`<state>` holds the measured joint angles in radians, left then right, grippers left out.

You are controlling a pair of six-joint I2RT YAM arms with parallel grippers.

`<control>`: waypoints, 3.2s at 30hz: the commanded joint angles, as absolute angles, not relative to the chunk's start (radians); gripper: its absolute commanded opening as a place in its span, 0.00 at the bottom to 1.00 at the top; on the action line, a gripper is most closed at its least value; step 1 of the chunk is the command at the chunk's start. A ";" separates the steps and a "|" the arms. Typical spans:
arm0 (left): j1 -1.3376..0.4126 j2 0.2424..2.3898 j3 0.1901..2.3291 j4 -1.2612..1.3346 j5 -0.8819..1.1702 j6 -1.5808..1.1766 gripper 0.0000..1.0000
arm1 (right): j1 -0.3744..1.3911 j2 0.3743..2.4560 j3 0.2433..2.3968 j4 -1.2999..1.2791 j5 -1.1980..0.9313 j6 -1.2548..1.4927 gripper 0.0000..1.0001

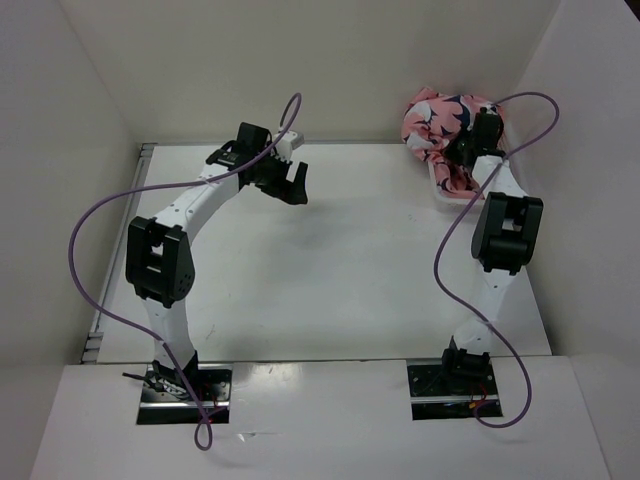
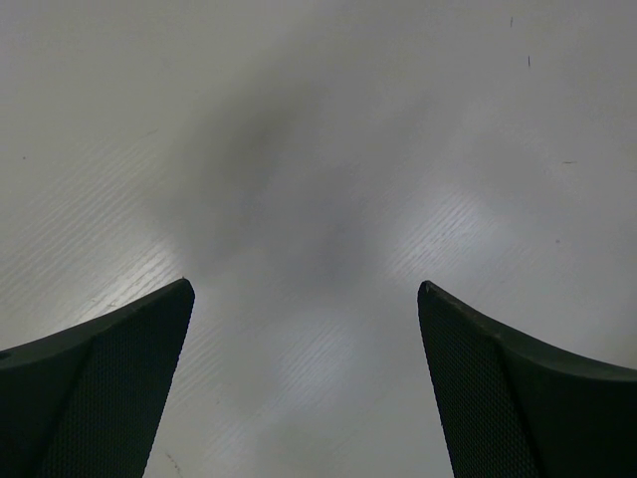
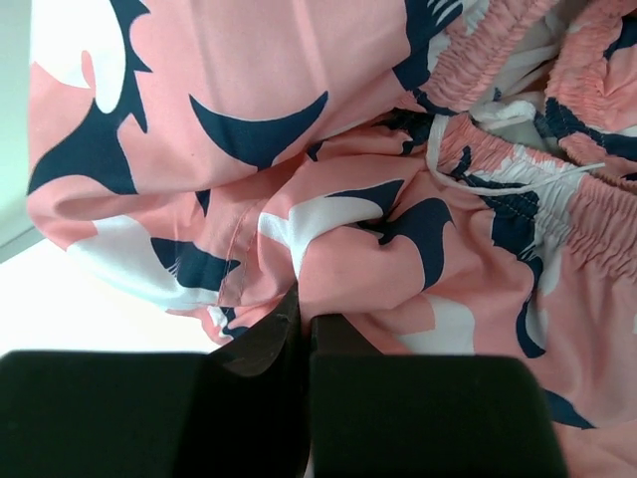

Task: Fold and stack the shorts
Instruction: Grab the shorts from the pile, then move the shorts to the center of the board, then flatten the shorts out

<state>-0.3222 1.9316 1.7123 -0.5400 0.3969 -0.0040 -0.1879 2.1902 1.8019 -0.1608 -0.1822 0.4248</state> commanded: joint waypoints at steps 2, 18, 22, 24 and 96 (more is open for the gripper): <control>-0.319 1.937 1.746 -0.537 0.414 0.000 1.00 | -0.195 2.082 1.838 -0.156 -0.131 0.385 0.00; -0.287 1.773 1.809 -0.494 0.293 0.000 1.00 | 0.118 1.684 1.950 0.005 -0.017 0.015 0.00; -0.226 1.686 1.819 -0.485 0.256 0.000 1.00 | 0.288 1.698 2.000 -0.127 -0.061 0.064 0.00; -0.193 1.635 1.807 -0.485 0.226 0.000 1.00 | 0.403 1.709 1.987 -0.140 -0.061 0.064 0.00; 0.092 2.023 2.958 -1.018 -0.057 0.000 0.00 | 0.408 2.278 3.106 -0.832 0.042 -0.463 0.00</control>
